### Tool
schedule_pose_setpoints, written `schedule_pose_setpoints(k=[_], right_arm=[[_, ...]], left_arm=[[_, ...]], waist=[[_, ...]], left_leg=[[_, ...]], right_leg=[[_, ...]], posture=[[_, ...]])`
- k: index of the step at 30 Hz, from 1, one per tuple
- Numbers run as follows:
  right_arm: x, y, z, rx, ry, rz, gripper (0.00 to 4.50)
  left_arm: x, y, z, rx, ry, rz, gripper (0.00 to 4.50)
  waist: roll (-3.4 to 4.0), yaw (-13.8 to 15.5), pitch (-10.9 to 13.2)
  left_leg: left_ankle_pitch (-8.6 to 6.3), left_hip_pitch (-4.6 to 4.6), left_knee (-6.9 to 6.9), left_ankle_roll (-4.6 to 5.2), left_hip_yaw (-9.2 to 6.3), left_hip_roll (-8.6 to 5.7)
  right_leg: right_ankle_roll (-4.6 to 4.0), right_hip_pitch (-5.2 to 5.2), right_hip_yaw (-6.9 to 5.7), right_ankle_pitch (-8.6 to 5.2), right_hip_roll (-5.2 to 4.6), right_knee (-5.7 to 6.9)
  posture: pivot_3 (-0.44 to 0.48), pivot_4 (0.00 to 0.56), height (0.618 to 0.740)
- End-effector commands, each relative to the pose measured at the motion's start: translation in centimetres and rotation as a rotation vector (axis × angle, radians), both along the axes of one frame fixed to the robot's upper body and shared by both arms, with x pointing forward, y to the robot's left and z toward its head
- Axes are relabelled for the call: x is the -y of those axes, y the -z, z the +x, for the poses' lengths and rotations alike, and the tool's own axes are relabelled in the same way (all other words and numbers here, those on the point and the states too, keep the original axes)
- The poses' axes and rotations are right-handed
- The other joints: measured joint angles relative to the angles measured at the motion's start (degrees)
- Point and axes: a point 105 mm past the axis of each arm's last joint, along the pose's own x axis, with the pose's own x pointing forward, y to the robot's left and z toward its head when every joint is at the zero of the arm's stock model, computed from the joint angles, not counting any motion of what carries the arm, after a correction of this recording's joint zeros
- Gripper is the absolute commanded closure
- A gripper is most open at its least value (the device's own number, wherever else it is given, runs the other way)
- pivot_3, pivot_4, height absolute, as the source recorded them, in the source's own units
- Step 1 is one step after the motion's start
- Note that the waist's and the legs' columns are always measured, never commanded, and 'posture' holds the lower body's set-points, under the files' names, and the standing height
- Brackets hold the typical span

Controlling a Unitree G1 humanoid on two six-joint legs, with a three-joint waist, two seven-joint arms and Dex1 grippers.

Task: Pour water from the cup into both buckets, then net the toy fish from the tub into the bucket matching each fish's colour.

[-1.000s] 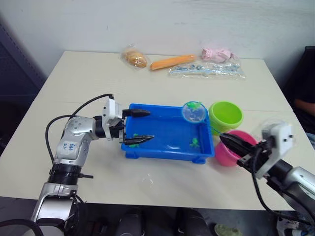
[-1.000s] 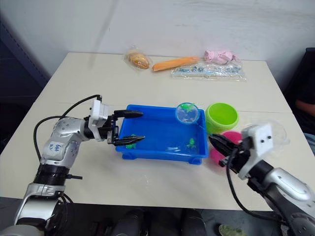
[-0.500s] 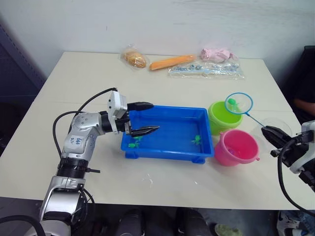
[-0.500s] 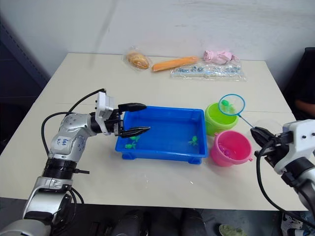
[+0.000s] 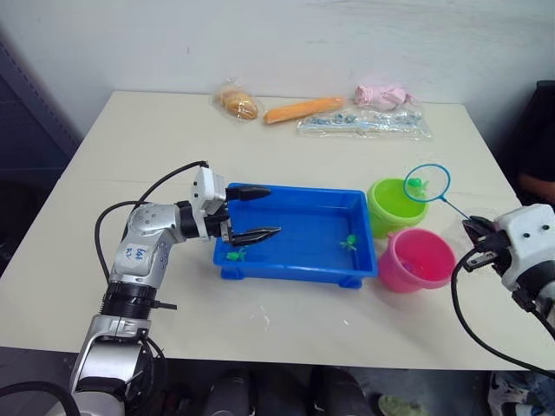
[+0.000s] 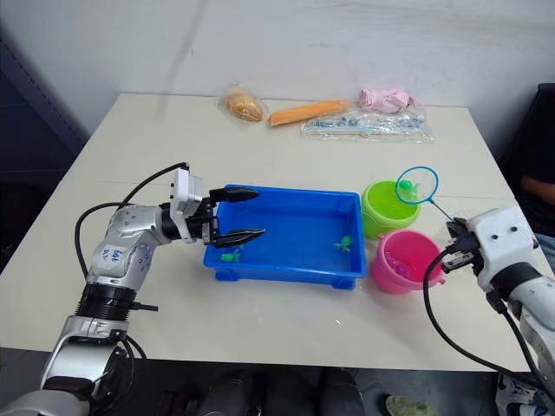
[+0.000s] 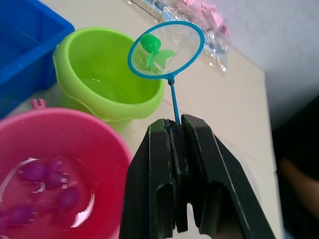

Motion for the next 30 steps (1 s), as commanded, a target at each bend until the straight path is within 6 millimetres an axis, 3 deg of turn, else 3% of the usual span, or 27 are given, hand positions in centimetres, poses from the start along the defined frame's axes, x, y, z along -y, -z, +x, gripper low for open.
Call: schedule_pose_setpoints(k=[1,10,15,20,23,27,30], right_arm=[[-0.1,-0.3,-0.1,0.036,-0.036,-0.133,4.50],[0.3,-0.6,0.4,0.111,-0.080,-0.542,4.50],[-0.5,0.1,0.8,0.123,-0.197,-0.788,4.50],[0.7,-0.5,1.3,0.200,-0.158,-0.925,4.50],[0.4,-0.3,1.1,0.224,-0.175,-0.871,4.50],[-0.9,-2.3,0.6,0.316,-0.175,-0.564,4.50],[-2.9,-3.7,0.2,0.302,-0.296,-0.360,4.50]], left_arm=[[0.4,-0.6,-0.9,0.040,0.038,0.016,0.05],[0.6,-0.3,-1.4,0.027,0.052,0.018,0.05],[0.9,-0.4,-1.3,0.031,0.046,0.009,0.05],[0.9,-0.3,-1.3,0.031,0.039,0.007,0.05],[0.9,-0.3,-1.3,0.032,0.034,0.005,0.05],[0.6,-0.4,-1.2,0.038,0.020,0.000,0.05],[0.2,-0.4,-1.1,0.040,0.002,-0.001,0.05]], waist=[[0.00,0.0,0.0],[0.01,-0.1,0.0],[0.01,-0.2,0.0],[0.01,-0.2,0.0],[0.01,-0.1,0.0],[0.01,-0.2,0.0],[0.01,-0.2,0.0]], left_leg=[[0.01,-0.01,0.00,-0.02,0.02,0.00],[0.06,0.05,0.00,-0.10,0.15,0.03],[0.07,0.07,0.00,-0.12,0.15,0.05],[0.09,0.07,0.01,-0.16,0.18,0.07],[0.11,0.07,0.00,-0.19,0.17,0.09],[0.13,0.07,0.00,-0.23,0.16,0.09],[0.13,0.11,0.01,-0.23,0.07,0.08]], right_leg=[[0.00,0.00,-0.01,0.00,0.02,-0.01],[0.00,0.01,0.03,0.00,0.05,0.03],[0.01,0.01,0.05,0.00,0.05,0.03],[0.01,0.02,0.05,-0.01,0.06,0.04],[0.01,0.02,0.04,-0.01,0.07,0.05],[0.01,0.04,0.02,-0.01,0.13,0.03],[0.00,0.07,0.04,0.00,0.13,0.06]], posture=[[0.000,0.150,0.740],[0.000,0.150,0.740],[0.000,0.150,0.740],[0.000,0.150,0.740],[0.000,0.150,0.740],[0.000,0.150,0.740],[0.000,0.150,0.740]])
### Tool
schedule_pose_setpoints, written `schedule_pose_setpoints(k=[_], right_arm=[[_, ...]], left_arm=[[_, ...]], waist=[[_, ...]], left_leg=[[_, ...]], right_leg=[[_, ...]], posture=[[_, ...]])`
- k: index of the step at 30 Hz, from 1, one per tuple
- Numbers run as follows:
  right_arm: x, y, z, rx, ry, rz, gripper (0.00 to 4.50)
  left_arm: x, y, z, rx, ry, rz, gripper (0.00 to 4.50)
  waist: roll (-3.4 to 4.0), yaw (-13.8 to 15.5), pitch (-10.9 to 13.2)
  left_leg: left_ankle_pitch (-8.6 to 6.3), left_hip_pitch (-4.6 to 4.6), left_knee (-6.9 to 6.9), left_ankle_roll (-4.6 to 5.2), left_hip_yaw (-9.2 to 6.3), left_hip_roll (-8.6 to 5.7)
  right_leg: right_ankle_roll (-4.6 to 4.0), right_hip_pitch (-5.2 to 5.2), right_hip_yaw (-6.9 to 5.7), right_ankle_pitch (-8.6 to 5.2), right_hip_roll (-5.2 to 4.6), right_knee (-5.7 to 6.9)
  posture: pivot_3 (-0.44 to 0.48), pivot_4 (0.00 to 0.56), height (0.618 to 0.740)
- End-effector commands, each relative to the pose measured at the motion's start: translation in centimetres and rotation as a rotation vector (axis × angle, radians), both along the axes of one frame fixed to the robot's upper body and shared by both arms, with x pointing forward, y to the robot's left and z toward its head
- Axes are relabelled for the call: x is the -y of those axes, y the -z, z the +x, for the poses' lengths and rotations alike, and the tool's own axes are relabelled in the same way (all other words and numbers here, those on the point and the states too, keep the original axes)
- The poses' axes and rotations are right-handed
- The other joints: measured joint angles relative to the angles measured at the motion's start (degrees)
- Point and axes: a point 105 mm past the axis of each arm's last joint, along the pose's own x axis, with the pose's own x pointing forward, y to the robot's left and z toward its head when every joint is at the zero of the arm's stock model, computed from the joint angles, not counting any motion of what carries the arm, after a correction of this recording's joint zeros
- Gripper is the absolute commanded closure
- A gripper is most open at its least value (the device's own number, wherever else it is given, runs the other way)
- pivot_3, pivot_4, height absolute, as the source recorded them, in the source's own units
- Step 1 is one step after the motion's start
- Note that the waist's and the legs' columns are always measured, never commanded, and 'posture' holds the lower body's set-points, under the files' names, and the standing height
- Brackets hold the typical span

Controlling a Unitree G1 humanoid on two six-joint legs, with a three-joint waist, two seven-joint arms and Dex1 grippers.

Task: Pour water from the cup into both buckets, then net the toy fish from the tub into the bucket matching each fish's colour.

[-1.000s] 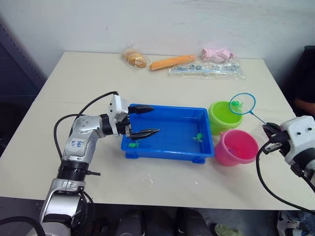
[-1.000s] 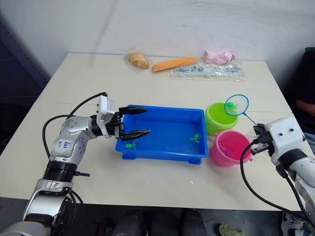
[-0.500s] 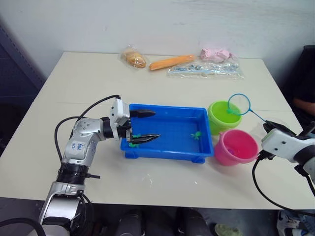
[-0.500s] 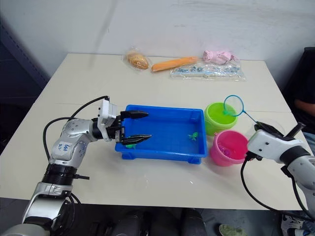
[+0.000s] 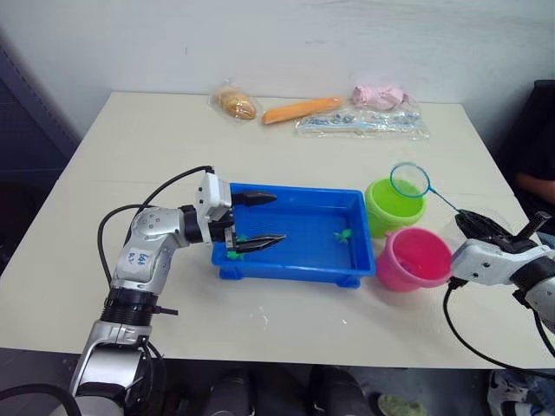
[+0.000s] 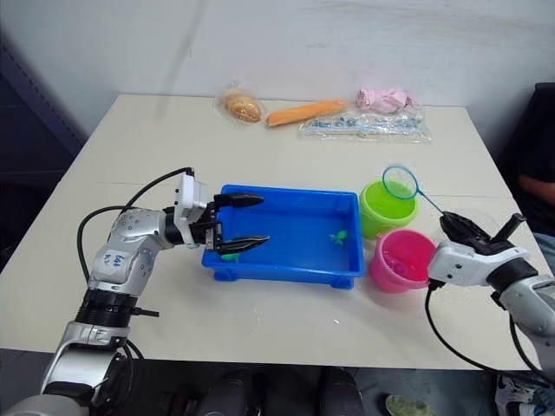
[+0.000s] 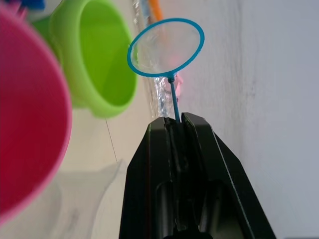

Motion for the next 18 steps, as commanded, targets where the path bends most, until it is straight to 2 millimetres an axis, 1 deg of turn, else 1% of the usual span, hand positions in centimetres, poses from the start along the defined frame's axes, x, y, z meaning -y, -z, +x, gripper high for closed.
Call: schedule_pose_setpoints(k=[1,3,5,6,8,9,11,13,15,18], right_arm=[[-2.4,-3.9,-0.8,-0.024,-0.167,0.167,4.50],[-3.6,-5.1,-0.9,-0.055,-0.223,0.206,4.50],[-5.0,-5.5,-0.8,-0.114,-0.272,0.232,4.50],[-5.9,-5.3,-0.9,-0.149,-0.301,0.197,4.50],[-7.7,-4.0,-0.7,-0.240,-0.341,0.098,4.50],[-8.1,-3.3,-0.5,-0.271,-0.332,0.049,4.50],[-8.6,-2.5,-0.2,-0.319,-0.329,-0.012,4.50],[-8.5,-1.5,0.5,-0.350,-0.292,-0.105,4.50],[-8.3,-1.0,1.1,-0.361,-0.262,-0.172,4.50],[-8.0,-0.8,1.7,-0.350,-0.232,-0.257,4.50]], left_arm=[[-0.7,-0.8,-0.2,0.045,-0.023,-0.009,0.05],[-1.0,-0.9,-0.1,0.047,-0.033,-0.008,0.05],[-1.3,-0.9,-0.1,0.046,-0.042,-0.008,0.05],[-1.5,-0.9,0.0,0.047,-0.045,-0.007,0.05],[-1.6,-0.9,0.0,0.046,-0.048,-0.003,0.05],[-1.6,-0.9,0.0,0.046,-0.048,-0.002,0.05],[-1.6,-0.9,0.1,0.046,-0.048,-0.001,0.05],[-1.6,-0.9,0.0,0.047,-0.046,0.001,0.05],[-1.6,-1.0,0.0,0.047,-0.045,0.002,0.05],[-1.7,-1.0,-0.1,0.047,-0.045,0.006,0.05]], waist=[[0.01,-0.1,0.0],[0.02,-0.2,0.0],[0.02,-0.2,0.0],[0.02,-0.2,0.0],[0.02,-0.1,0.0],[0.02,-0.1,0.0],[0.02,0.2,0.0],[0.02,0.2,0.0],[0.02,0.1,0.0],[0.02,0.1,0.0]], left_leg=[[0.00,0.02,0.00,0.00,-0.07,0.01],[0.00,0.03,0.00,0.01,-0.09,0.03],[0.00,0.04,0.01,0.01,-0.12,0.04],[0.00,0.04,0.01,0.01,-0.14,0.06],[0.00,0.03,0.01,0.01,-0.17,0.07],[-0.01,0.03,0.01,0.02,-0.17,0.06],[-0.01,0.01,0.03,0.05,-0.18,0.06],[-0.01,-0.03,0.05,0.10,-0.19,0.01],[-0.03,-0.06,0.08,0.14,-0.17,-0.02],[-0.03,-0.05,0.07,0.13,-0.16,-0.02]], right_leg=[[0.00,0.01,0.01,0.00,0.00,0.00],[0.00,0.01,0.02,0.00,0.00,0.03],[-0.01,0.01,0.00,0.00,0.00,0.04],[-0.01,0.01,-0.01,0.00,0.00,0.04],[-0.02,0.01,-0.03,0.00,-0.01,0.05],[-0.02,0.02,-0.04,0.00,-0.01,0.03],[-0.02,0.02,-0.05,0.00,-0.08,0.05],[-0.02,0.01,-0.07,0.00,-0.15,0.05],[-0.01,0.00,-0.05,0.01,-0.17,0.04],[-0.01,-0.01,-0.07,0.01,-0.16,0.04]], posture=[[0.000,0.150,0.740],[0.000,0.150,0.740],[0.000,0.150,0.740],[0.000,0.150,0.740],[0.000,0.150,0.740],[0.000,0.150,0.740],[0.000,0.150,0.740],[0.000,0.150,0.740],[0.000,0.150,0.740],[0.000,0.150,0.740]])
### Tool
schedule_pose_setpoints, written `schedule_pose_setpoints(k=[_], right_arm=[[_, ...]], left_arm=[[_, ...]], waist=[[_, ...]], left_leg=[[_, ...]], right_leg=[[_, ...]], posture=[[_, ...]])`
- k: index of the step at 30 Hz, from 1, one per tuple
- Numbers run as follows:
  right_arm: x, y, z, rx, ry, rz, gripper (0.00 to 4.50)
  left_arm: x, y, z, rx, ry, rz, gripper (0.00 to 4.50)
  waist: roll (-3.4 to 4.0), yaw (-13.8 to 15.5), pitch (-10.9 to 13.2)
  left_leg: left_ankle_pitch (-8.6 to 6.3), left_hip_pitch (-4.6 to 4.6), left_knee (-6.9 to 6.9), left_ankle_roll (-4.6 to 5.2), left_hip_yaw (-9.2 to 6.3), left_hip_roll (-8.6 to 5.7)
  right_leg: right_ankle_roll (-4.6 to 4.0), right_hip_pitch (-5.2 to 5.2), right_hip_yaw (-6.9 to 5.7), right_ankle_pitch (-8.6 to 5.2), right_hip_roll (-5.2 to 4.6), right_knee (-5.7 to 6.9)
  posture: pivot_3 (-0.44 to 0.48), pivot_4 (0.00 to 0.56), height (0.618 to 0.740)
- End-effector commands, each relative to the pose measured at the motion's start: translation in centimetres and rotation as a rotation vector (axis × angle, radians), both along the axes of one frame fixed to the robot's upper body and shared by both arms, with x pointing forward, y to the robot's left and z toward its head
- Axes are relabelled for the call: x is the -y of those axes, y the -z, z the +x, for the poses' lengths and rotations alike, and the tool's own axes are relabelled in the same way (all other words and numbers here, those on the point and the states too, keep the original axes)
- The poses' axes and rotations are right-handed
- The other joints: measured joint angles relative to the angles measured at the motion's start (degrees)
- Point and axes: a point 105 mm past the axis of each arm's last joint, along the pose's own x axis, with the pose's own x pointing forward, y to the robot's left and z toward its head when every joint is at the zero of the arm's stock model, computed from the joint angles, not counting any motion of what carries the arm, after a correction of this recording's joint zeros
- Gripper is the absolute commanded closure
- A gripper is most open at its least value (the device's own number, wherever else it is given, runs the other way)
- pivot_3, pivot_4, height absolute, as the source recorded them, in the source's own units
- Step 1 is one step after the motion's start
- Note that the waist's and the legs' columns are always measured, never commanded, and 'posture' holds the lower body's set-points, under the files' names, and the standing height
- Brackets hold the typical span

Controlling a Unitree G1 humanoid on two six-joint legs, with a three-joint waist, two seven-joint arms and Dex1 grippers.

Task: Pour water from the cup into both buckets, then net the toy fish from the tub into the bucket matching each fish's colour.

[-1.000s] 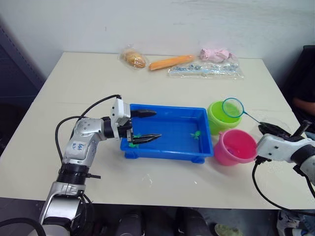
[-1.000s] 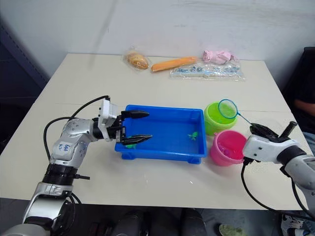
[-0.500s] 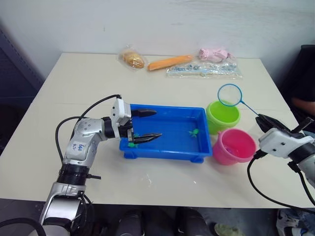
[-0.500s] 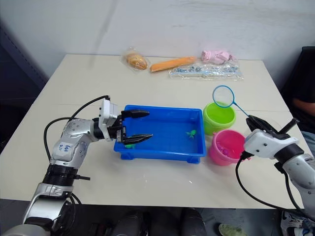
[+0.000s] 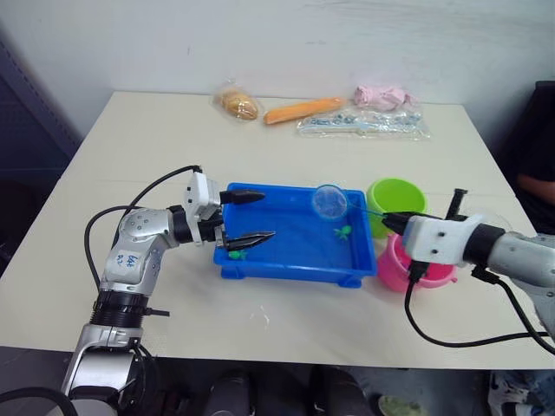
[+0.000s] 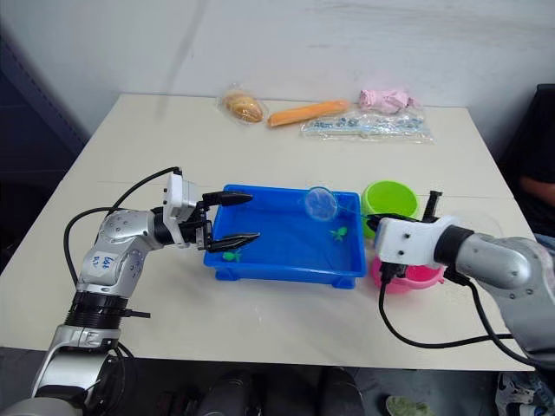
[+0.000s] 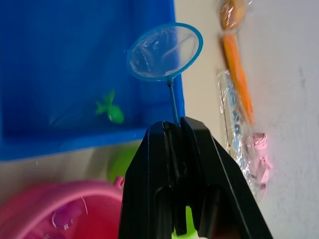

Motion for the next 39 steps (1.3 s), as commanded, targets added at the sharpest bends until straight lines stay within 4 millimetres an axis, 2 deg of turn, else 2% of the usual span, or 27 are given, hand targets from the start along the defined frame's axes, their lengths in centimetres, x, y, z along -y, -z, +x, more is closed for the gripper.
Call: schedule_pose_setpoints(k=[1,8,12,18,25,31,35,39], right_arm=[[0.4,-0.4,0.5,0.040,0.012,-0.110,4.50],[1.1,0.5,1.6,0.050,0.065,-0.181,4.50],[0.6,0.2,2.3,0.097,0.077,-0.174,4.50],[0.1,1.9,1.9,0.016,0.079,-0.202,4.50],[0.3,2.4,1.7,-0.043,0.120,-0.244,4.50],[0.5,3.9,0.0,-0.224,0.130,-0.242,4.50],[-0.5,4.6,-1.9,-0.403,0.126,-0.150,4.50],[-1.2,4.7,-2.5,-0.499,0.161,-0.005,4.50]], left_arm=[[-0.1,-0.8,-0.4,0.040,0.006,-0.003,0.05],[0.1,-0.7,-0.5,0.036,0.010,-0.001,0.05],[0.2,-0.7,-0.5,0.035,0.016,-0.002,0.05],[0.4,-0.8,-0.4,0.039,0.019,-0.004,0.05],[0.5,-0.8,-0.3,0.041,0.020,-0.005,0.05],[0.4,-0.8,-0.3,0.040,0.019,-0.005,0.05],[0.4,-0.8,-0.4,0.038,0.018,-0.005,0.05],[0.4,-0.8,-0.4,0.037,0.018,-0.005,0.05]], waist=[[0.00,0.0,0.0],[0.00,-0.1,0.0],[0.00,-0.1,0.0],[0.00,0.0,0.0],[0.00,0.0,0.0],[0.00,0.2,0.0],[0.00,0.2,0.0],[0.00,0.1,0.0]], left_leg=[[0.00,0.00,0.00,-0.01,0.00,0.00],[0.01,0.00,0.00,-0.02,0.03,0.00],[0.01,0.00,0.00,-0.02,0.06,0.00],[0.02,-0.02,0.00,-0.04,0.13,-0.01],[0.02,-0.01,0.00,-0.04,0.20,-0.01],[0.02,-0.02,0.00,-0.04,0.20,-0.02],[0.02,-0.02,0.02,-0.04,0.07,-0.02],[0.02,-0.01,0.03,-0.03,-0.12,0.00]], right_leg=[[0.00,0.00,-0.01,0.00,0.02,0.00],[0.00,0.00,-0.01,0.00,0.04,0.00],[0.00,0.00,0.00,0.00,0.04,0.00],[0.00,0.00,-0.03,0.00,0.06,-0.01],[0.00,0.00,-0.03,0.00,0.06,0.00],[0.00,0.02,-0.07,0.00,0.06,-0.01],[0.00,0.05,-0.08,0.00,0.05,-0.02],[0.00,0.05,-0.10,0.00,0.04,-0.01]], posture=[[0.000,0.150,0.740],[0.000,0.150,0.740],[0.000,0.150,0.740],[0.000,0.150,0.740],[0.000,0.150,0.740],[0.000,0.150,0.740],[0.000,0.150,0.740],[0.000,0.150,0.740]])
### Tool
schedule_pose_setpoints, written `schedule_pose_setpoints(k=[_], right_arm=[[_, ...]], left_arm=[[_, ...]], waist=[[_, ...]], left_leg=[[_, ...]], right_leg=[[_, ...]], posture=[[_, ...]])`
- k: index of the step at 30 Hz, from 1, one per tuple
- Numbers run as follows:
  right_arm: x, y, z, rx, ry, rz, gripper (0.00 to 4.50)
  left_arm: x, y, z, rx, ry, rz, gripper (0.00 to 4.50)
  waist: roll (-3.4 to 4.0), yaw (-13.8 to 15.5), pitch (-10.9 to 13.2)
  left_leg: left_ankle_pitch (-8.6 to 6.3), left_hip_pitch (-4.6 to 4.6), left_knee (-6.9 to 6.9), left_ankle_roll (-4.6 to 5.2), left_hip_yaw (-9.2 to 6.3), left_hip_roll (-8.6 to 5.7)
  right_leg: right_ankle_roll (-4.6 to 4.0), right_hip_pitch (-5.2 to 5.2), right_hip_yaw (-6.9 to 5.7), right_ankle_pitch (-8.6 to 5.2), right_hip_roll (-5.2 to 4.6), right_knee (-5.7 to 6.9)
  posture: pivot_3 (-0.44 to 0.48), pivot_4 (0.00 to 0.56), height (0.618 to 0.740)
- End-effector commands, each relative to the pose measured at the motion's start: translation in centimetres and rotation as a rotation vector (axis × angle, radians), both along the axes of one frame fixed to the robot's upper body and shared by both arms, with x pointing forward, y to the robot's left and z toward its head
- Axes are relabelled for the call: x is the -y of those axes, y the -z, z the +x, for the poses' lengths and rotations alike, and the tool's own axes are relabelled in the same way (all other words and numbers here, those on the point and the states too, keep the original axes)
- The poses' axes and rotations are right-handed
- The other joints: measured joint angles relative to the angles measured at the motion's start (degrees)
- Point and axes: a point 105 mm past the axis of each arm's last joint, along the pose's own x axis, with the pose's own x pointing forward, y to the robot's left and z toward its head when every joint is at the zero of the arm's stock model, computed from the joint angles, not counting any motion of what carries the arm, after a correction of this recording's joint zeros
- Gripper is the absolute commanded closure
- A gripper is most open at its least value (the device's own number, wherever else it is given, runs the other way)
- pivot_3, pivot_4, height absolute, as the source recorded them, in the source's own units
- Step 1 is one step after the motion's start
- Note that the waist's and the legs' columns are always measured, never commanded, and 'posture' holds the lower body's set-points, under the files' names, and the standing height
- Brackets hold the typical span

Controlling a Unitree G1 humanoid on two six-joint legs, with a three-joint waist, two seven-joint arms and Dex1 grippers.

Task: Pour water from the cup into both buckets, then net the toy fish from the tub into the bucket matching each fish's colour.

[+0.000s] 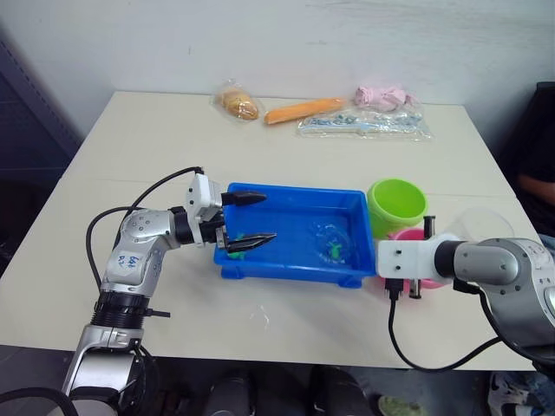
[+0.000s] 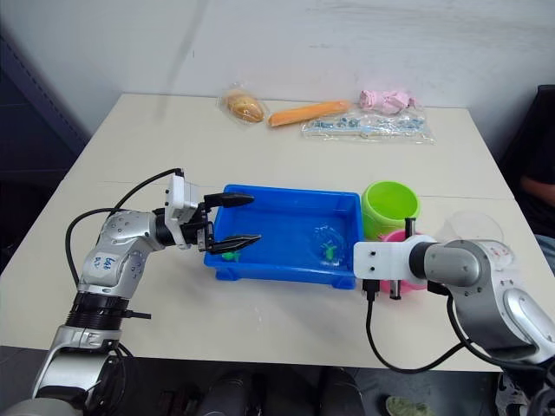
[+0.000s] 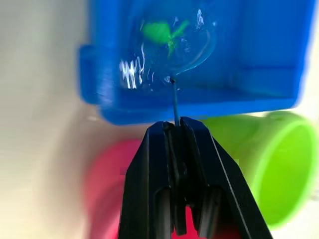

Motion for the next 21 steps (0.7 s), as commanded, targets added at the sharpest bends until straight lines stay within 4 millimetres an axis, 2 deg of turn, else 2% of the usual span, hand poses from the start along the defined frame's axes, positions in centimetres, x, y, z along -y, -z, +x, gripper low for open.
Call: schedule_pose_setpoints(k=[1,7,14,21], right_arm=[[0.0,0.0,-0.5,-0.070,0.079,0.099,4.50],[-0.5,0.5,-0.7,-0.227,0.243,0.394,4.50],[-1.8,0.7,-0.3,-0.301,0.334,0.673,4.50],[-3.0,-0.5,-0.9,-0.402,0.360,0.913,4.50]], left_arm=[[0.2,-0.9,-0.3,0.043,0.013,-0.006,0.05],[0.0,-0.8,-0.4,0.043,0.009,-0.003,0.05],[-0.2,-0.8,-0.5,0.042,0.001,-0.002,0.05],[-0.8,-0.8,-0.5,0.041,-0.014,0.010,0.05]], waist=[[0.00,-0.1,0.0],[0.00,-0.1,0.0],[0.00,-0.2,0.0],[0.02,-0.2,0.0]], left_leg=[[0.00,0.00,0.00,0.00,-0.02,0.00],[0.00,-0.01,-0.01,0.00,-0.04,0.01],[0.00,-0.02,-0.02,0.00,-0.05,-0.01],[0.00,-0.05,-0.03,0.00,-0.06,0.00]], right_leg=[[0.00,0.00,-0.02,0.00,0.00,0.00],[-0.01,0.00,-0.04,0.00,-0.01,0.00],[-0.02,-0.01,-0.05,0.00,-0.01,0.02],[-0.02,-0.03,-0.05,0.00,-0.01,0.04]], posture=[[0.000,0.150,0.740],[0.000,0.150,0.740],[0.000,0.150,0.740],[0.000,0.150,0.740]])
